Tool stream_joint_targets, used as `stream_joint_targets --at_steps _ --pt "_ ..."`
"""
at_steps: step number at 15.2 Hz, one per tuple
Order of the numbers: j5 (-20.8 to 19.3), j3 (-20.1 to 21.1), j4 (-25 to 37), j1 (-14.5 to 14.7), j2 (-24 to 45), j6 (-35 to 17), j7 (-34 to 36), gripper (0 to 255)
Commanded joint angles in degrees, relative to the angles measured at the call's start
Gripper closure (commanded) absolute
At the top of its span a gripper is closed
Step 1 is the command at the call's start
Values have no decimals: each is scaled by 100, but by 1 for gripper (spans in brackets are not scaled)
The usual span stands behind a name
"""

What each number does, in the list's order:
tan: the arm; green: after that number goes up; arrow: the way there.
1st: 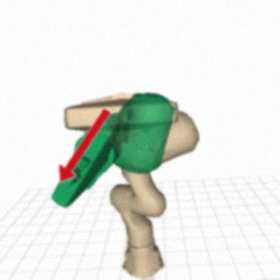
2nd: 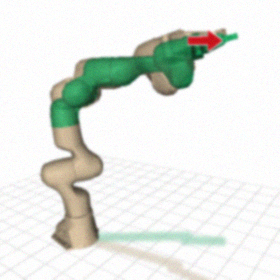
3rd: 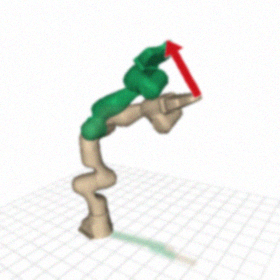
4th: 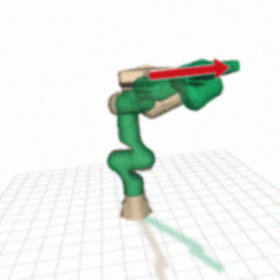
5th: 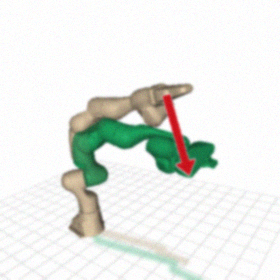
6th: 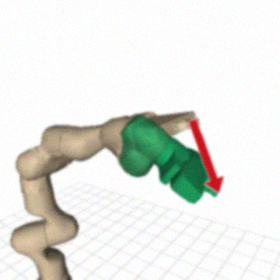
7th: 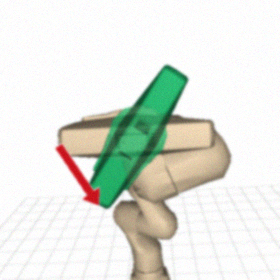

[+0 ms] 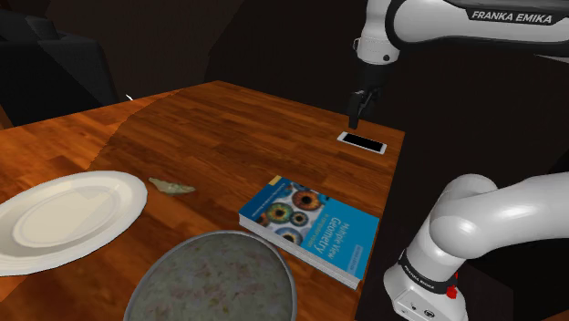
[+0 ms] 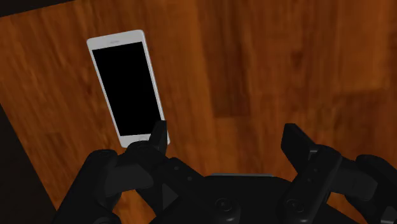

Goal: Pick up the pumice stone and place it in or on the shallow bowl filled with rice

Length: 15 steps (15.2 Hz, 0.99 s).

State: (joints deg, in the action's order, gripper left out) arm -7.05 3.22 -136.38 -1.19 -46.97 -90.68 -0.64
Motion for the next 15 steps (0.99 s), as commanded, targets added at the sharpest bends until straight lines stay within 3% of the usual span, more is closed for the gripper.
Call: stream_joint_targets --at_steps 1,15 --pt "0 0 0 0 0 0 0 0" --pt "1386 1134 485 549 1461 -996 1478 0"
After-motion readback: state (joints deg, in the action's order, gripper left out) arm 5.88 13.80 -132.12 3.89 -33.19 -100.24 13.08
